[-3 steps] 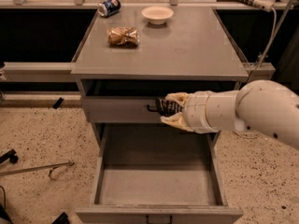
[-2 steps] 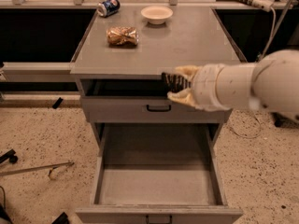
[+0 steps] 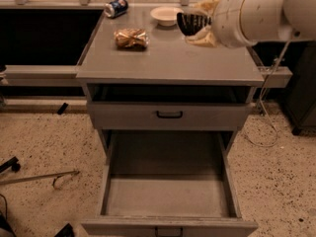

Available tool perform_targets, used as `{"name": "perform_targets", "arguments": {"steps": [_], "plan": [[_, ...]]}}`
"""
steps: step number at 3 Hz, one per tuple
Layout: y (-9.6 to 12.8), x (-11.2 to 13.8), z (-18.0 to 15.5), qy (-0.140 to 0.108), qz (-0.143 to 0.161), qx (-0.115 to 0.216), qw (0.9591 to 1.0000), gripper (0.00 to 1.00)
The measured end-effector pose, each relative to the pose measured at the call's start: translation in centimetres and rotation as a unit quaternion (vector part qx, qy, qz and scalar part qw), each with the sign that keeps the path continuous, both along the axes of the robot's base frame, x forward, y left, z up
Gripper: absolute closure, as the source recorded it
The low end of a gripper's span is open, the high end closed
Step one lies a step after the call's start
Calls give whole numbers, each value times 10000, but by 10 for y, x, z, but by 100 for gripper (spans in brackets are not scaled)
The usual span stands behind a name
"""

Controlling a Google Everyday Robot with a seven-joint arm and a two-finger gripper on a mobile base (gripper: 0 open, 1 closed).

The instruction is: Pick rxbar chocolate from middle drawer and place on counter

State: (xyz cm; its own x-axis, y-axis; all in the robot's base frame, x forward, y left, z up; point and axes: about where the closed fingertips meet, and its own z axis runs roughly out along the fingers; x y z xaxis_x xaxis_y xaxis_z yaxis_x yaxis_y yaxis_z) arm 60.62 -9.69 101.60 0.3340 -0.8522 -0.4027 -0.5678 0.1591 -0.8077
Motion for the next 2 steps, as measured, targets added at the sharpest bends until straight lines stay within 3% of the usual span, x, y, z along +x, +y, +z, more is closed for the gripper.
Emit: {"name": "perform_targets", "arguments": {"steps": [1, 2], "plan": [[-1, 57, 8, 28, 62, -199, 9998, 100], [20, 110, -3, 292, 292, -419, 9983, 100]]}}
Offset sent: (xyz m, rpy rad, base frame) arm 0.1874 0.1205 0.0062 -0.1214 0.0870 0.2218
